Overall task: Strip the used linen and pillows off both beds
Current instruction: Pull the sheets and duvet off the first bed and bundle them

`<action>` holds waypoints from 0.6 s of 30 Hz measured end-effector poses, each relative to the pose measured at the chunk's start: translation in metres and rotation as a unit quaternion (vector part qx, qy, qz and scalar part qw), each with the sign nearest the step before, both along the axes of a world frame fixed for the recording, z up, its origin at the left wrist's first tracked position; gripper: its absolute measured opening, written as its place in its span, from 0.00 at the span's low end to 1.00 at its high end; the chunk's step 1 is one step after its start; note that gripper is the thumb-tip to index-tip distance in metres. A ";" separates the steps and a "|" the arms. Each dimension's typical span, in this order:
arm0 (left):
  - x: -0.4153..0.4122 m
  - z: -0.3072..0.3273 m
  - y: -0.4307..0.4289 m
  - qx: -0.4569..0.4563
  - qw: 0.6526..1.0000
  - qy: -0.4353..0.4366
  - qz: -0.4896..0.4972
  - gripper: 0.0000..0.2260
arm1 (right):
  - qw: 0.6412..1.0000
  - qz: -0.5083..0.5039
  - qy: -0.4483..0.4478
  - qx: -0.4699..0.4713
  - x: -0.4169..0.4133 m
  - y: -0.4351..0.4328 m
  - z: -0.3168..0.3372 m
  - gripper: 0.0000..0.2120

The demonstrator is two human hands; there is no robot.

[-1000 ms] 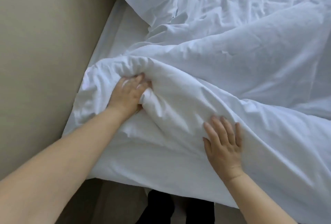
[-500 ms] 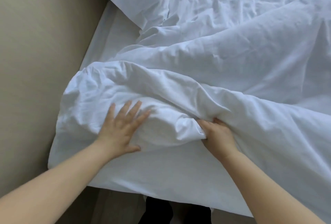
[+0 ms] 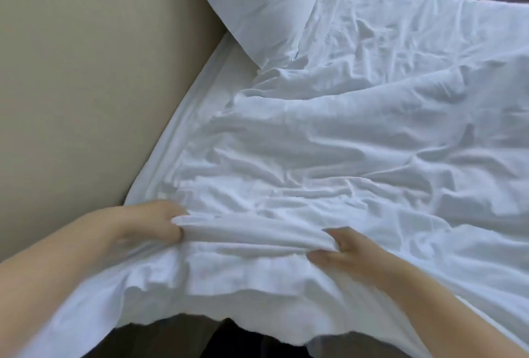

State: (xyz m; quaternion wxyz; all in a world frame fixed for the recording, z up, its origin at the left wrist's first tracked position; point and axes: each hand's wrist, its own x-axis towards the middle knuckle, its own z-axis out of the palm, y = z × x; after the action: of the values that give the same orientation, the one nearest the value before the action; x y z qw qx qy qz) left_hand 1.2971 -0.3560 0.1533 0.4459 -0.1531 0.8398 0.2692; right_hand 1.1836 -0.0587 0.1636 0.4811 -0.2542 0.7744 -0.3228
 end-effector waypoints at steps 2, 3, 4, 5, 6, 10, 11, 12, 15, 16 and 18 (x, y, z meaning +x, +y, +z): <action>-0.002 -0.012 0.004 -0.123 0.988 0.086 0.019 0.14 | 0.994 -0.024 0.100 0.035 -0.017 -0.007 -0.033 0.06; -0.004 -0.019 0.011 -0.181 0.973 0.136 0.039 0.20 | 0.988 -0.043 0.137 0.057 -0.024 -0.010 -0.051 0.08; -0.006 -0.025 0.021 -0.202 0.959 0.187 0.071 0.24 | 0.983 -0.063 0.153 0.074 -0.028 -0.011 -0.068 0.10; -0.007 -0.030 0.039 -0.202 0.952 0.214 0.083 0.28 | 0.982 -0.087 0.152 0.077 -0.033 -0.011 -0.081 0.12; -0.005 -0.037 0.058 -0.204 0.951 0.225 0.053 0.33 | 0.981 -0.113 0.140 0.075 -0.036 -0.011 -0.093 0.14; 0.011 -0.085 0.112 -0.262 0.920 0.249 -0.150 0.57 | 0.978 -0.171 0.113 0.047 -0.044 -0.010 -0.100 0.06; 0.008 -0.097 0.113 -0.269 0.917 0.253 -0.148 0.62 | 0.977 -0.177 0.112 0.050 -0.044 -0.009 -0.098 0.04; 0.002 -0.103 0.109 -0.265 0.919 0.261 -0.128 0.63 | 0.976 -0.171 0.120 0.061 -0.042 -0.007 -0.096 0.10; -0.010 -0.105 0.092 -0.319 0.879 0.334 -0.121 0.50 | 0.923 -0.104 0.370 0.027 -0.015 0.018 -0.090 0.21; -0.011 -0.100 0.088 -0.343 0.867 0.338 -0.130 0.47 | 0.895 -0.062 0.442 0.014 -0.002 0.033 -0.091 0.25; -0.016 -0.081 0.083 -0.347 0.871 0.311 -0.153 0.43 | 0.856 0.030 0.515 0.039 0.026 0.068 -0.104 0.38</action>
State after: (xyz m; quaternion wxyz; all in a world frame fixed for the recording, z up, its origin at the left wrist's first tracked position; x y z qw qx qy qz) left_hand 1.2813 -0.2731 0.0726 0.1149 -0.0761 0.9874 -0.0777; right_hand 1.2093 0.0094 0.0593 0.0331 -0.3886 0.9153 -0.1006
